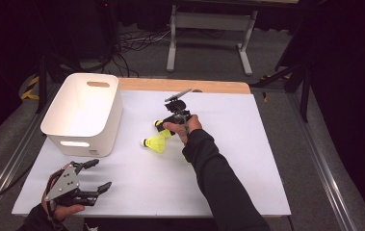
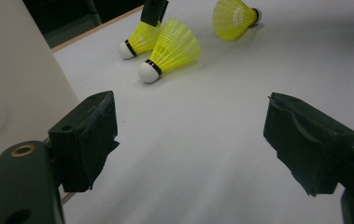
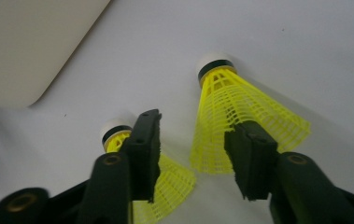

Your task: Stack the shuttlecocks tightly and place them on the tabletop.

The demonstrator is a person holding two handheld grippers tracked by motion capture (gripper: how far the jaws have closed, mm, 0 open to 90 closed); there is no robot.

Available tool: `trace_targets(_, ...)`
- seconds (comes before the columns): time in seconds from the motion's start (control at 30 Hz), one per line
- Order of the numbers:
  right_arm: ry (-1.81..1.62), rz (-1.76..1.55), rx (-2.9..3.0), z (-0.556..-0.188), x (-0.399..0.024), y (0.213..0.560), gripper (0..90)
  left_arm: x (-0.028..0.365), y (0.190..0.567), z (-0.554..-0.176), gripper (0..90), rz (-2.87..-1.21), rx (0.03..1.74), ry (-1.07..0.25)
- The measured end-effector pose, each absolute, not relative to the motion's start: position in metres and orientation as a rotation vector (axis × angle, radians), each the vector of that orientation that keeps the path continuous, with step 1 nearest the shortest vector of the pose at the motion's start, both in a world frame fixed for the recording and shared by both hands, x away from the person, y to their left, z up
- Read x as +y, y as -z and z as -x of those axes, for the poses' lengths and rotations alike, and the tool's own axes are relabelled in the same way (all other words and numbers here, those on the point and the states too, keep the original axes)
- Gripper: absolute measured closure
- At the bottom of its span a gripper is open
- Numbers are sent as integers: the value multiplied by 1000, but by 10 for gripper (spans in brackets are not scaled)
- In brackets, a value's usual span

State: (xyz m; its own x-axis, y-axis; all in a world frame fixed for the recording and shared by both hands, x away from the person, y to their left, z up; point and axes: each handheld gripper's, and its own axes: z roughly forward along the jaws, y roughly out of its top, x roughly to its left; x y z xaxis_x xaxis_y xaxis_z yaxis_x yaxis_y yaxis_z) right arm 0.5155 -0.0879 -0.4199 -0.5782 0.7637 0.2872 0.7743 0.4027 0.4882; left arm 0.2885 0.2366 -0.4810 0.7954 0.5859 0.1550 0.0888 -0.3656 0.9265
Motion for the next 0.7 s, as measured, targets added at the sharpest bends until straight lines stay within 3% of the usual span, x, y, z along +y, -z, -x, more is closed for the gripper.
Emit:
trace_targets(0.23, 942, 1460, -2628, -519, -84, 422, 882, 237, 482, -288, 199, -1895, 522, -572)
trace_targets(0.7, 1002, 1360, -2810, -500, -99, 396, 900, 237, 483, -289, 166, -1897, 525, -572)
